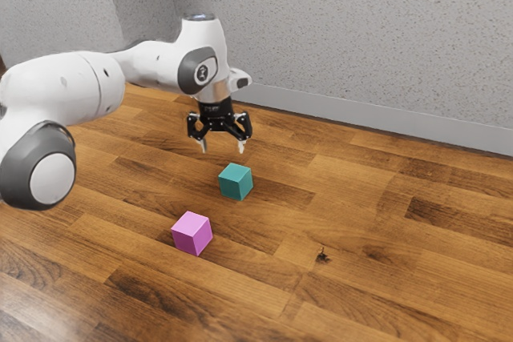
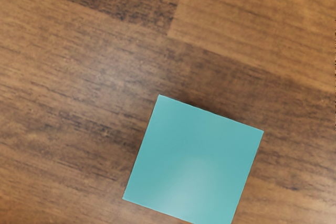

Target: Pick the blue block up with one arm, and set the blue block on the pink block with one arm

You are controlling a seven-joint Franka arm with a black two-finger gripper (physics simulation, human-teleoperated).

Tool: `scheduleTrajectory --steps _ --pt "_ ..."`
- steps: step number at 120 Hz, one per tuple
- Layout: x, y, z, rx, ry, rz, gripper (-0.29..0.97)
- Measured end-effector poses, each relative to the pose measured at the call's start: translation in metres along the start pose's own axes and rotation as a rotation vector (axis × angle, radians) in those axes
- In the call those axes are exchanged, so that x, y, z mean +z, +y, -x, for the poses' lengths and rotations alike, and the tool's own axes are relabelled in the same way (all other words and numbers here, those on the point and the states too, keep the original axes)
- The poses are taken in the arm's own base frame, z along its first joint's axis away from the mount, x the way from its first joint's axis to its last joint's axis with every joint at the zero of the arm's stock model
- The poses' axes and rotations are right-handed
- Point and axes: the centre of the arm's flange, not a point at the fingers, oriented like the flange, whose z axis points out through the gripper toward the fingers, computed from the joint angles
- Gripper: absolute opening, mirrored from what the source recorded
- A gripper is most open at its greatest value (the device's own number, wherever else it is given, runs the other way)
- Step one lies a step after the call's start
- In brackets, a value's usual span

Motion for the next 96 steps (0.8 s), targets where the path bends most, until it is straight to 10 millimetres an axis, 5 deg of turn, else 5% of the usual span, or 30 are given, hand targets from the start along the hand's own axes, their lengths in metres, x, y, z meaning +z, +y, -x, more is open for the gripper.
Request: scheduleTrajectory --steps 52,69,96 --pt "0.042 -0.004 -0.032 0.208 0.121 0.026 0.68" --pt "0.046 -0.002 -0.013 0.248 0.105 0.035 0.68" --pt "0.057 -0.001 -0.011 0.283 0.117 0.053 0.68"
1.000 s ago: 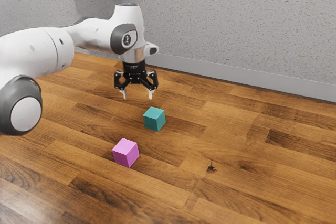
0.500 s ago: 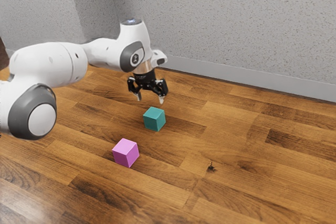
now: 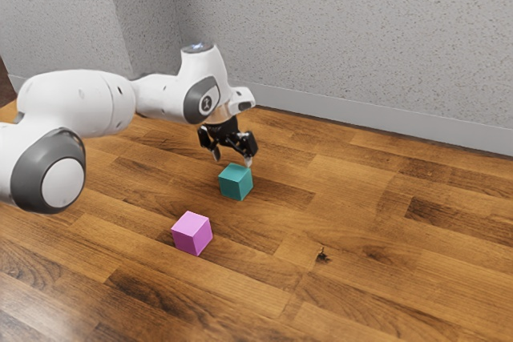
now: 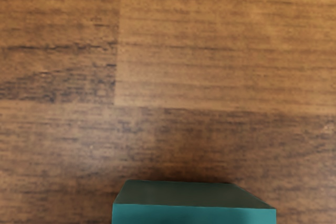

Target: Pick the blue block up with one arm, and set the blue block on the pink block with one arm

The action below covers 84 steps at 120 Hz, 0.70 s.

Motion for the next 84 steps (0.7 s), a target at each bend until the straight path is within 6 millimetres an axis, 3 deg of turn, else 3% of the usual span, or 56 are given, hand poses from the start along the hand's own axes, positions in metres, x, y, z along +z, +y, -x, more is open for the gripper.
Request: scheduleTrajectory --steps 84 --pt "0.040 0.000 0.013 0.033 -0.024 0.026 0.68"
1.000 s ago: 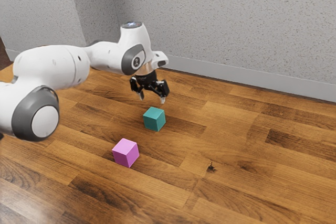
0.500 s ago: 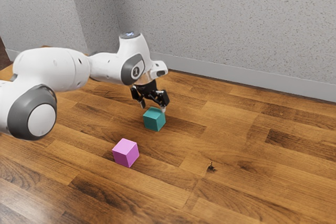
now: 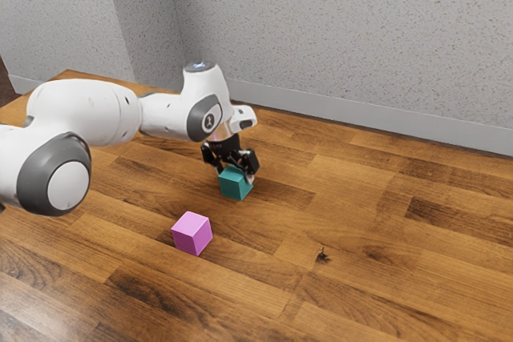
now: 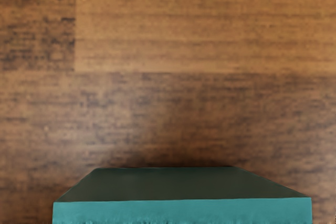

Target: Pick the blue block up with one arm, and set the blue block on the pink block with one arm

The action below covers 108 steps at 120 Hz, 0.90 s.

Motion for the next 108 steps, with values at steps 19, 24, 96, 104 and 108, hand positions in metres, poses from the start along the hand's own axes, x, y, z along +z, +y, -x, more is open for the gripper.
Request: scheduleTrajectory --steps 19,24,96,104,108 --pt "0.006 -0.002 0.004 -0.006 -0.010 0.009 0.68" --pt "0.008 -0.003 0.005 -0.009 -0.012 0.011 0.68" --pt "-0.065 -0.001 0.045 -0.050 0.010 0.009 0.27" --pt "-0.093 -0.001 0.075 -0.067 0.007 0.006 0.27" --pt "-0.105 0.000 0.092 -0.076 0.001 0.005 0.27"
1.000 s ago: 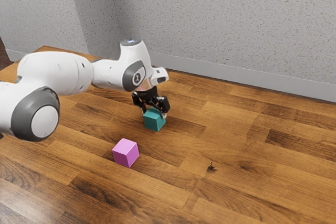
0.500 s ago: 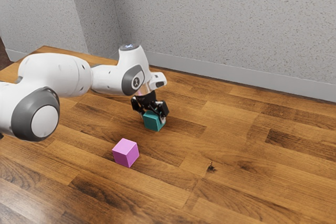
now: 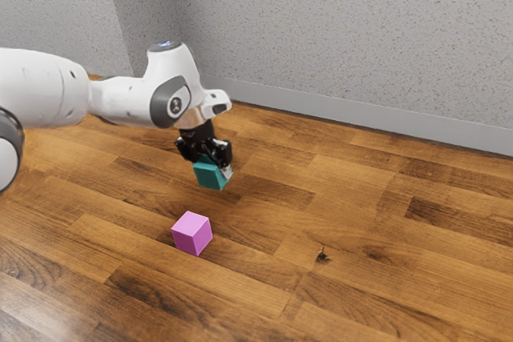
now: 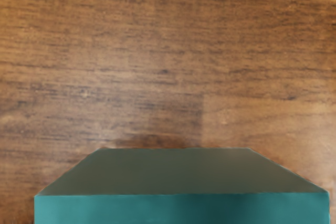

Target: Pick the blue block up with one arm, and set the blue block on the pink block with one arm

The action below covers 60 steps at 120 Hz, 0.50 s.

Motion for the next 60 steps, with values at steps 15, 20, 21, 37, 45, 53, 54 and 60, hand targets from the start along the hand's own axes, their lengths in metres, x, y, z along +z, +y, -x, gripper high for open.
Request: scheduleTrajectory --steps 15,20,21,37,45,53,54,60 --pt "-0.017 0.001 0.046 -0.030 -0.023 -0.001 0.28" --pt "-0.017 0.005 0.056 -0.033 -0.033 0.000 0.27" --pt "-0.017 0.006 0.057 -0.034 -0.034 0.001 0.27" --pt "-0.014 0.019 0.078 -0.047 -0.059 0.002 0.27" --pt "-0.016 0.020 0.088 -0.061 -0.064 0.000 0.26" --pt "-0.015 0.023 0.093 -0.070 -0.070 -0.001 0.26" --pt "-0.015 0.024 0.094 -0.071 -0.071 -0.001 0.26" --pt "-0.014 0.028 0.099 -0.073 -0.076 -0.002 0.27"
